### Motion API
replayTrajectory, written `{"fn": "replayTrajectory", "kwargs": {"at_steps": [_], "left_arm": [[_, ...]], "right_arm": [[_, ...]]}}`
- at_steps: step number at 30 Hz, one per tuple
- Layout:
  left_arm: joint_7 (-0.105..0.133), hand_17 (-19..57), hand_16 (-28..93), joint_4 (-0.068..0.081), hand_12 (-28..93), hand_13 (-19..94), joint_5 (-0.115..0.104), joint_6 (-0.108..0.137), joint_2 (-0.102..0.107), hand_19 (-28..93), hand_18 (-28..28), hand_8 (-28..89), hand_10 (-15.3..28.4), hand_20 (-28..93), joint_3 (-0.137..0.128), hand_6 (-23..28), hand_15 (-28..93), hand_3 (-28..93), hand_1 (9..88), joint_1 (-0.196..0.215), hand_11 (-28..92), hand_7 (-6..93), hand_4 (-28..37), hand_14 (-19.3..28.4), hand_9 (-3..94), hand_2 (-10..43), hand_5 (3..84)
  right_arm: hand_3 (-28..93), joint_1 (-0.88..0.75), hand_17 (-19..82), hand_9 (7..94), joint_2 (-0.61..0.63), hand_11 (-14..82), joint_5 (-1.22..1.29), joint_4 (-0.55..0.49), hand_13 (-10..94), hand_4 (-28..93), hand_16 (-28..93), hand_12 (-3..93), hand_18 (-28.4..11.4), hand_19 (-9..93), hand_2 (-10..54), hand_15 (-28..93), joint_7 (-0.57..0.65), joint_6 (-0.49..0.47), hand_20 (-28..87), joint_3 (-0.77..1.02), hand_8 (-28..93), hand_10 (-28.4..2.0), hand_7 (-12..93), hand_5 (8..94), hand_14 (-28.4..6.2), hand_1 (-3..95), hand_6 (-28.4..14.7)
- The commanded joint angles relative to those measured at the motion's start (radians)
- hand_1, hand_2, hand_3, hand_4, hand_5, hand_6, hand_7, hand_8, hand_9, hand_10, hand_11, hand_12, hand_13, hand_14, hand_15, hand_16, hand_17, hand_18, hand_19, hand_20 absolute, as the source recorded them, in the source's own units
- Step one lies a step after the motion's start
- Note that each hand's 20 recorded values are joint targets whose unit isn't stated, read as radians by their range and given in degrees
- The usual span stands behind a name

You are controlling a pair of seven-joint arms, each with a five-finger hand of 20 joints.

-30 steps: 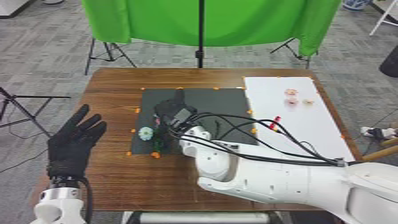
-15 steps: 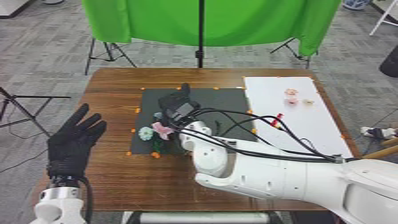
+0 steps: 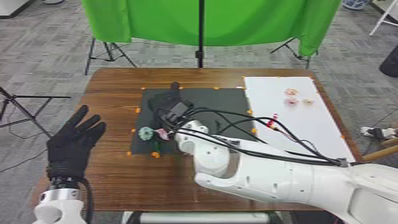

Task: Arrange flowers

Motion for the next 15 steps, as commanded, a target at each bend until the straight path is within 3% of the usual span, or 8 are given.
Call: {"fn": "replayTrajectory", "kwargs": {"at_steps": [1, 3, 4, 7, 10, 13, 15], "left_arm": [[-0.002, -7.9, -11, -0.009, 11, 25, 0.005, 0.002, -0.029, 58, 27.1, -8, 21.1, 7, -0.003, 9.8, 62, 84, 23.3, 0.040, 28, 9.4, -25.7, 28.3, 36.5, 6.1, 38.2], [-0.007, -7.9, -11, -0.012, 11, 25, 0.006, 0.005, -0.029, 58, 27.1, -8, 21.0, 7, -0.006, 9.8, 62, 84, 23.2, 0.043, 28, 9.3, -25.8, 28.2, 36.5, 6.1, 38.2], [0.019, -7.9, -11, -0.014, 11, 25, -0.014, 0.014, -0.007, 58, 27.1, -8, 21.0, 7, -0.001, 9.8, 62, 84, 23.2, 0.051, 28, 9.4, -25.7, 28.2, 36.5, 6.1, 38.2], [0.051, -8.0, -11, -0.017, 11, 25, -0.041, 0.030, 0.018, 58, 27.1, -8, 21.0, 7, 0.010, 9.8, 62, 84, 23.2, 0.058, 28, 9.2, -25.8, 28.2, 36.5, 6.1, 38.2], [0.032, -8.0, -11, -0.019, 11, 24, -0.029, 0.026, 0.010, 58, 27.2, -8, 21.1, 7, 0.000, 9.8, 62, 84, 23.2, 0.063, 28, 9.2, -25.8, 28.1, 36.6, 6.1, 38.2], [0.044, -7.9, -11, -0.021, 11, 25, -0.039, 0.032, 0.011, 58, 27.1, -8, 21.0, 7, 0.000, 9.8, 62, 84, 23.3, 0.075, 28, 9.3, -25.8, 28.1, 36.6, 6.1, 38.3], [0.067, -7.9, -11, -0.019, 11, 25, -0.058, 0.040, 0.034, 58, 27.1, -8, 21.1, 7, 0.013, 9.8, 62, 84, 23.3, 0.076, 28, 9.3, -25.9, 28.2, 36.5, 6.1, 38.3]], "right_arm": [[78, -0.031, 7, 67.5, 0.057, 52.8, -0.013, -0.070, 52, -28, 21, 20.8, -23.0, 72, -9.5, 83, -0.003, -0.036, 51, 0.055, -13, -12.0, 15, 64.5, -12.3, 32.1, 3.5], [78, -0.057, 7, 66.9, 0.106, 52.7, -0.005, -0.111, 51, -28, 21, 20.7, -23.1, 72, -9.5, 83, 0.009, -0.023, 51, 0.089, -13, -12.2, 15, 63.6, -12.6, 32.0, 3.2], [78, -0.084, 7, 66.7, 0.132, 52.6, -0.014, -0.135, 51, -28, 21, 20.7, -23.1, 72, -9.5, 83, 0.000, -0.032, 51, 0.125, -13, -12.4, 15, 63.4, -12.7, 32.0, 3.1], [79, -0.158, 7, 66.3, 0.216, 52.3, -0.003, -0.203, 51, -28, 21, 20.4, -23.1, 72, -9.5, 83, 0.005, -0.033, 50, 0.217, -13, -13.2, 15, 63.2, -13.4, 29.5, 2.8], [79, -0.227, 6, 66.1, 0.285, 52.1, 0.024, -0.252, 50, -28, 21, 20.3, -23.2, 71, -8.9, 83, 0.016, -0.030, 50, 0.297, -13, -13.5, 15, 63.2, -13.8, 28.3, 2.6], [79, -0.281, 5, 65.8, 0.348, 52.1, 0.060, -0.294, 50, -28, 21, 20.4, -23.3, 71, -7.6, 83, 0.017, -0.024, 50, 0.351, -13, -13.8, 15, 63.2, -14.2, 27.3, 2.5], [79, -0.308, 5, 65.6, 0.382, 52.1, 0.076, -0.319, 50, -28, 21, 20.5, -23.2, 71, -7.5, 83, 0.011, -0.017, 50, 0.369, -13, -14.0, 15, 63.1, -14.2, 27.2, 2.5]]}}
